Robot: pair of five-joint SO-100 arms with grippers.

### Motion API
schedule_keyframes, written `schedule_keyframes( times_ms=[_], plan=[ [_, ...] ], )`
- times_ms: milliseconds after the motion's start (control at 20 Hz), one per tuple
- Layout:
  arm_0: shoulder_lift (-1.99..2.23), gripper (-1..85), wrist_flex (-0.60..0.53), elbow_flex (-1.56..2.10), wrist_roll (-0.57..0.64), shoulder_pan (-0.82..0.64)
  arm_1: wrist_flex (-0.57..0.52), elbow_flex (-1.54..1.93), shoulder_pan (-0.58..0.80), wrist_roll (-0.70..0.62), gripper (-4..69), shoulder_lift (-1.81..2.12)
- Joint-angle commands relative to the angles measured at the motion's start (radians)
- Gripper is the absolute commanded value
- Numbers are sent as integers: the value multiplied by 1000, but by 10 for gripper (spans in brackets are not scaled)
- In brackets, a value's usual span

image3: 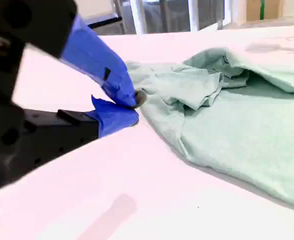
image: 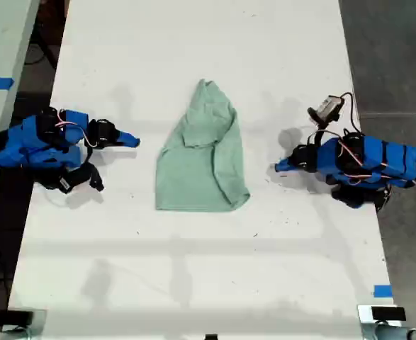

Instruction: Fold t shirt

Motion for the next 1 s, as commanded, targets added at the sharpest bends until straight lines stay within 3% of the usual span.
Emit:
schedule_keyframes(
  times_ms=[0, 400, 800, 950],
  plan=[
    [8, -1, -63, -6, -23, 54, 32, 57, 8, 74, -15, 17],
    [8, -1, -17, -11, -37, 6, 55, 57, 11, 94, -17, 17],
    [-21, -1, -46, -52, -25, 21, 58, 57, 18, 89, -17, 17],
    [-787, -1, 23, -491, -17, 34, 58, 57, 26, 91, -17, 17]
  ],
)
